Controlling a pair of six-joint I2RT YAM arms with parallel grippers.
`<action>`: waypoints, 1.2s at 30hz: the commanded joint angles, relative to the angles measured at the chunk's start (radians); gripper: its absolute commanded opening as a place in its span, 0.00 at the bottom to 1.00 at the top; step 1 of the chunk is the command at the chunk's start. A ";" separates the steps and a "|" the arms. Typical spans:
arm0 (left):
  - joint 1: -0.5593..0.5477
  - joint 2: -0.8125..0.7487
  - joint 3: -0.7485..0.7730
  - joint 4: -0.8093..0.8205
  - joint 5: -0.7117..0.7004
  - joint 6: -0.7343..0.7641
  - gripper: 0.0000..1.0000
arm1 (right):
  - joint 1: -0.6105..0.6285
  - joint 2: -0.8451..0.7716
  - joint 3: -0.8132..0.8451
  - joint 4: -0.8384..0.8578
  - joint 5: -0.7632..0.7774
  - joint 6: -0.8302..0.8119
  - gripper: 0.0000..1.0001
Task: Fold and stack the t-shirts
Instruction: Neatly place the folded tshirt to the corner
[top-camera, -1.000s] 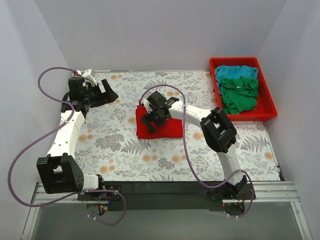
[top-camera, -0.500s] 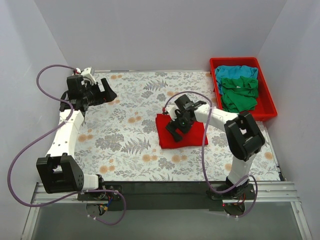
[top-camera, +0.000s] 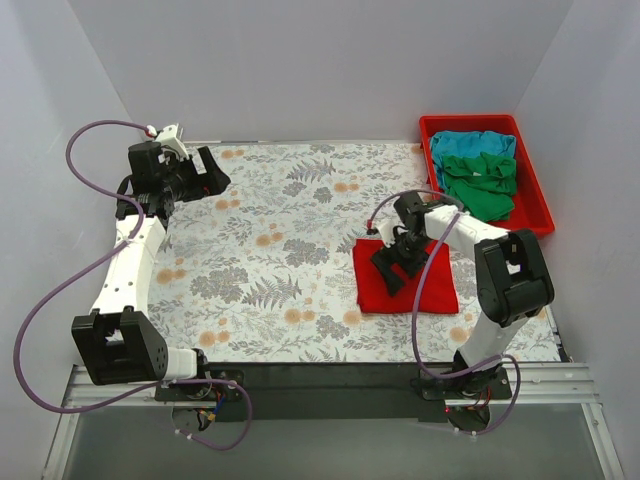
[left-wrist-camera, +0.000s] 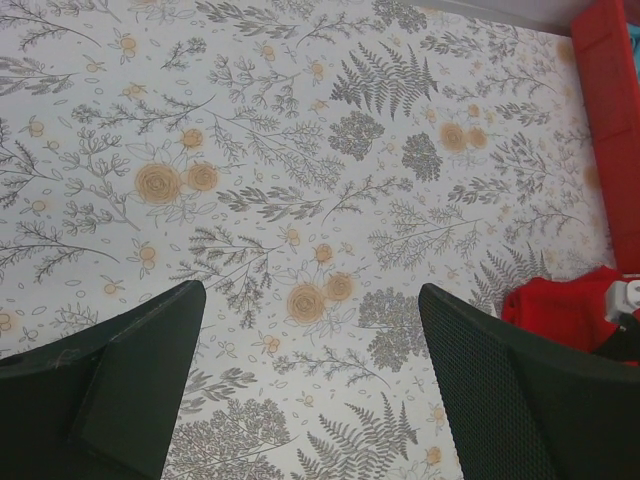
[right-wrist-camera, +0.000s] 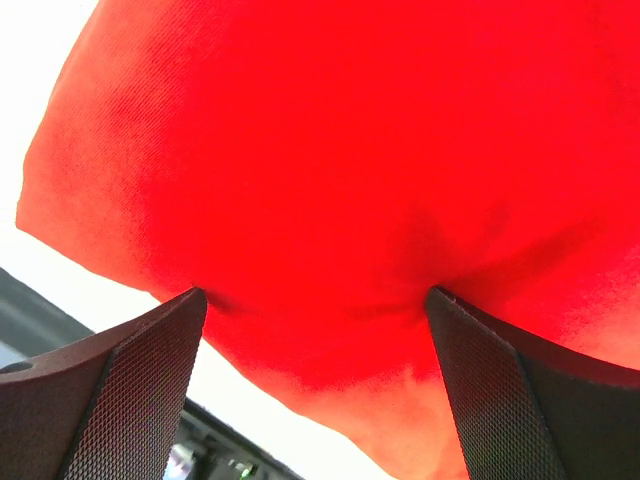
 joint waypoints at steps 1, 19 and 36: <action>0.006 -0.012 0.037 0.008 -0.025 0.038 0.88 | -0.104 0.108 -0.165 -0.209 0.075 -0.020 0.98; 0.009 0.000 0.039 0.016 -0.006 0.030 0.88 | -0.434 0.026 -0.253 -0.199 0.235 -0.301 0.97; 0.009 0.000 0.036 0.022 0.004 0.024 0.88 | -0.561 -0.053 -0.230 0.078 0.450 -0.606 0.98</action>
